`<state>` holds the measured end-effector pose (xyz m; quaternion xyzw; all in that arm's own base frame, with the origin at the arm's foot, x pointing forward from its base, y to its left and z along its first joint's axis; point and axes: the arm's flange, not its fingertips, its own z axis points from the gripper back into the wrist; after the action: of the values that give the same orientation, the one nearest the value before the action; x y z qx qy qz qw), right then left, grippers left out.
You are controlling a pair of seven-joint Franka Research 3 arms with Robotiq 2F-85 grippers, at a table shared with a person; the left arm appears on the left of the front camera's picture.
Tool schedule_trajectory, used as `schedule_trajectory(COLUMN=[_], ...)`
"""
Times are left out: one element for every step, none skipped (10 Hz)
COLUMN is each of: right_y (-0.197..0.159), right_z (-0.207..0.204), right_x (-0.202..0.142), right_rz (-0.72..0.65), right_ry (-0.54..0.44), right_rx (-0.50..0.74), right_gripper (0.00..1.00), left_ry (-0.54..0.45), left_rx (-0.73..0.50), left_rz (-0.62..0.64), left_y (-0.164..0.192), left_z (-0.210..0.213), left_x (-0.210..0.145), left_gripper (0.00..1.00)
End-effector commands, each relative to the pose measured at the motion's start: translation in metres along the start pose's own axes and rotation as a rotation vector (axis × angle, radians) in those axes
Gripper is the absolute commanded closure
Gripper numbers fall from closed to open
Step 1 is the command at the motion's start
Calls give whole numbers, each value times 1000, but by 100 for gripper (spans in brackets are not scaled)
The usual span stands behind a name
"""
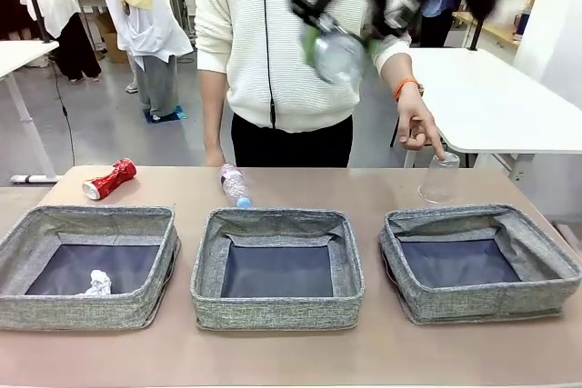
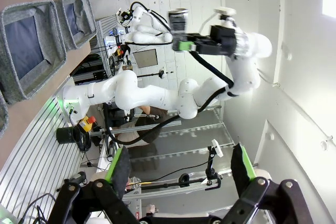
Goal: Sort the waste into the appropriate baskets.
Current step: Place the picked waste into the Fabric basket indicated by the person.
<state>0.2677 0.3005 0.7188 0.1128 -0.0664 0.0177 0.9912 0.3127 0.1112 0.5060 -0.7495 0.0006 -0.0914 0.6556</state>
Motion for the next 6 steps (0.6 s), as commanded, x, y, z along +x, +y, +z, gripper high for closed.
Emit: schedule_trajectory(right_y=[-106,-146,-182,-219,-254,-277], right_z=[-57,-82,-103,-125,-146,-164], right_x=[-13,-15,-16,-18,-18,-15], right_rz=[-155,-278,-345,-386,-417,-442], right_ry=[91,102,86,89,104,62], right_rx=[-25,-85,-83,-51,7,1], right_gripper=[44,44,44,44,44,44], left_ry=[-3,-3,-3,-3,-3,-3], left_rx=[-3,-3,-3,-3,-3,-3], left_rz=[0,0,0,0,0,0], left_y=[-2,-2,-2,-2,-2,-2], left_z=[0,0,0,0,0,0], left_x=[-1,-1,-1,-1,-1,-1], left_gripper=[0,0,0,0,0,0])
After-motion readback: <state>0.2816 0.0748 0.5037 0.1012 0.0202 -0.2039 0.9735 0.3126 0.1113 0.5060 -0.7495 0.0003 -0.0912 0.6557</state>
